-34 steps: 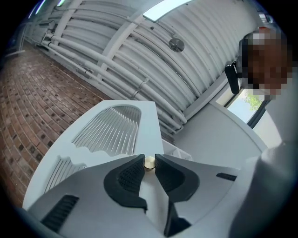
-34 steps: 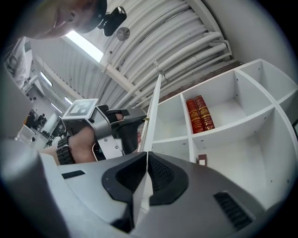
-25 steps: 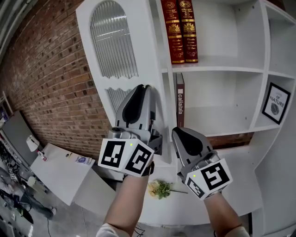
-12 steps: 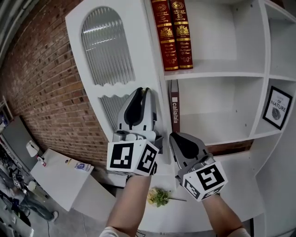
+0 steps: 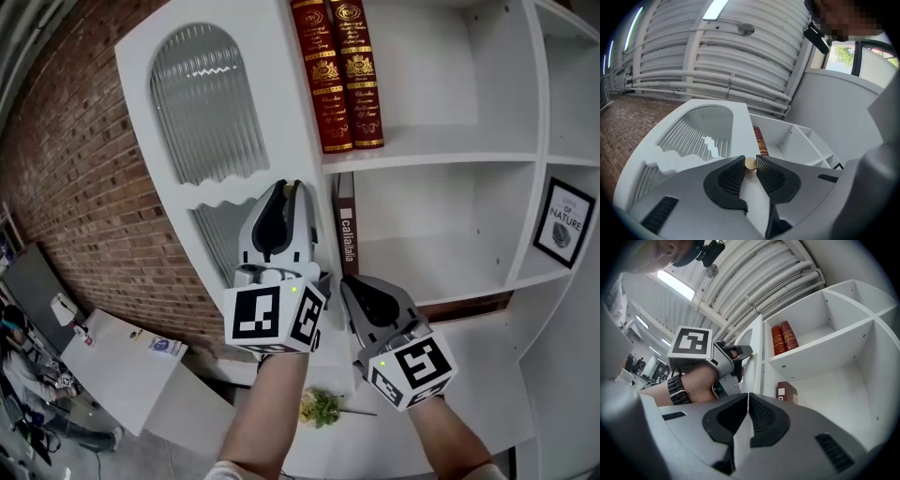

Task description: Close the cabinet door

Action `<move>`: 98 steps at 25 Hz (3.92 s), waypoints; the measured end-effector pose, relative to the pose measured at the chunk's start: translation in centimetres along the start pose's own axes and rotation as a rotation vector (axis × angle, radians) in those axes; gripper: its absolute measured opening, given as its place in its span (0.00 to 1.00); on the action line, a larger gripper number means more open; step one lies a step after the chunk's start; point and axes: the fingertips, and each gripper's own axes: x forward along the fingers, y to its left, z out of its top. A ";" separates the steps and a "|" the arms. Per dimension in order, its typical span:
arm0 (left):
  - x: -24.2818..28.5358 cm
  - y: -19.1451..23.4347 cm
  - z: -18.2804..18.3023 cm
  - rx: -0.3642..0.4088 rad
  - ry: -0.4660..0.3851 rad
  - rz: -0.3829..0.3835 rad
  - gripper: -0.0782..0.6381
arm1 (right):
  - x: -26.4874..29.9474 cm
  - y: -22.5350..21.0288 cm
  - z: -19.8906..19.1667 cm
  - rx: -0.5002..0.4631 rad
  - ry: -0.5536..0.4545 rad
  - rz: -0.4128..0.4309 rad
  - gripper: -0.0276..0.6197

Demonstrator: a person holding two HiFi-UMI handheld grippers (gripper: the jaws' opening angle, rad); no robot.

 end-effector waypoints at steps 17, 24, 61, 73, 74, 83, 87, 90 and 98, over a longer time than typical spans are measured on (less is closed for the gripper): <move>2.7 0.4 -2.6 0.123 0.074 0.047 0.22 | 0.3 -2.2 -1.0 0.027 -0.006 -0.007 0.07; 2.8 0.2 -2.6 0.110 0.059 0.025 0.22 | 0.5 -2.0 -0.9 0.032 -0.007 -0.001 0.07; -13.2 -2.9 0.0 -0.023 0.182 -0.135 0.12 | -4.3 6.4 -1.2 0.079 0.044 -0.020 0.07; -23.1 -3.7 -0.3 -0.101 0.297 -0.179 0.12 | -7.0 11.6 -1.1 0.061 0.092 -0.024 0.07; -23.9 -3.6 -0.4 -0.109 0.308 -0.180 0.12 | -7.2 12.2 -1.3 0.062 0.099 -0.022 0.07; -29.2 -3.3 -2.0 -0.219 0.398 -0.182 0.12 | -8.6 15.5 -3.5 0.072 0.164 -0.028 0.07; -29.8 -2.8 -2.5 -0.237 0.409 -0.172 0.12 | -8.8 15.9 -3.9 0.079 0.173 -0.038 0.07; -29.9 -2.7 -2.5 -0.238 0.404 -0.173 0.12 | -8.8 16.0 -4.2 0.080 0.177 -0.050 0.07; -29.9 -2.5 -2.7 -0.252 0.411 -0.181 0.12 | -8.4 16.4 -4.2 0.063 0.184 -0.061 0.07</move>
